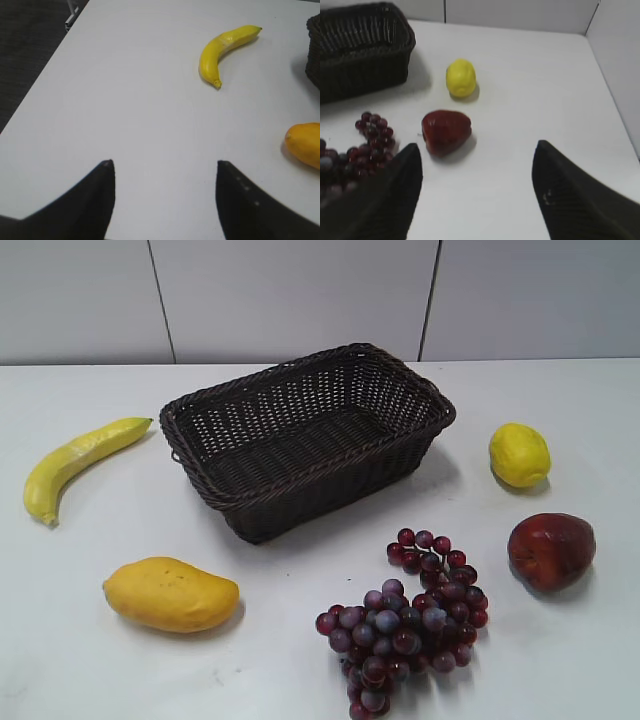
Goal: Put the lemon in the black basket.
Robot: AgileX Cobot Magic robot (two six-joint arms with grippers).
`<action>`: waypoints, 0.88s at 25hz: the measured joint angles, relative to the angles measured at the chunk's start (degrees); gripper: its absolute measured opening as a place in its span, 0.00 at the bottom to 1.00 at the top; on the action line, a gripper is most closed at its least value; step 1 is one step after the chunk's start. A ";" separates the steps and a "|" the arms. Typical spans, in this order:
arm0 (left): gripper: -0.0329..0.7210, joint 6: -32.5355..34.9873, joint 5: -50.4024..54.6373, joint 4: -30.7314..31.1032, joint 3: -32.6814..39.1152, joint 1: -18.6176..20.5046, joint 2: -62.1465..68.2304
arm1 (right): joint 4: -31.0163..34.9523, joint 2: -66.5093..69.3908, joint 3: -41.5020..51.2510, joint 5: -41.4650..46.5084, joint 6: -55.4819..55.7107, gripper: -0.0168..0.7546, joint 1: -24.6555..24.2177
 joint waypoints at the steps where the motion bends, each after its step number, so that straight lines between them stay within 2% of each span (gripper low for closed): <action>1: 0.67 0.00 0.00 0.00 0.00 0.00 0.00 | 0.00 1.56 0.00 -3.16 0.00 0.70 0.00; 9: 0.67 0.00 0.00 0.00 0.00 0.00 0.00 | 1.46 22.89 -0.69 -16.47 0.00 0.70 0.00; 15: 0.67 0.00 0.00 0.00 0.00 0.00 0.00 | 2.62 42.02 -6.35 -18.63 0.00 0.86 0.00; 22: 0.67 0.00 0.00 0.00 0.00 0.00 0.00 | 2.80 62.95 -16.82 -19.02 0.00 0.87 0.00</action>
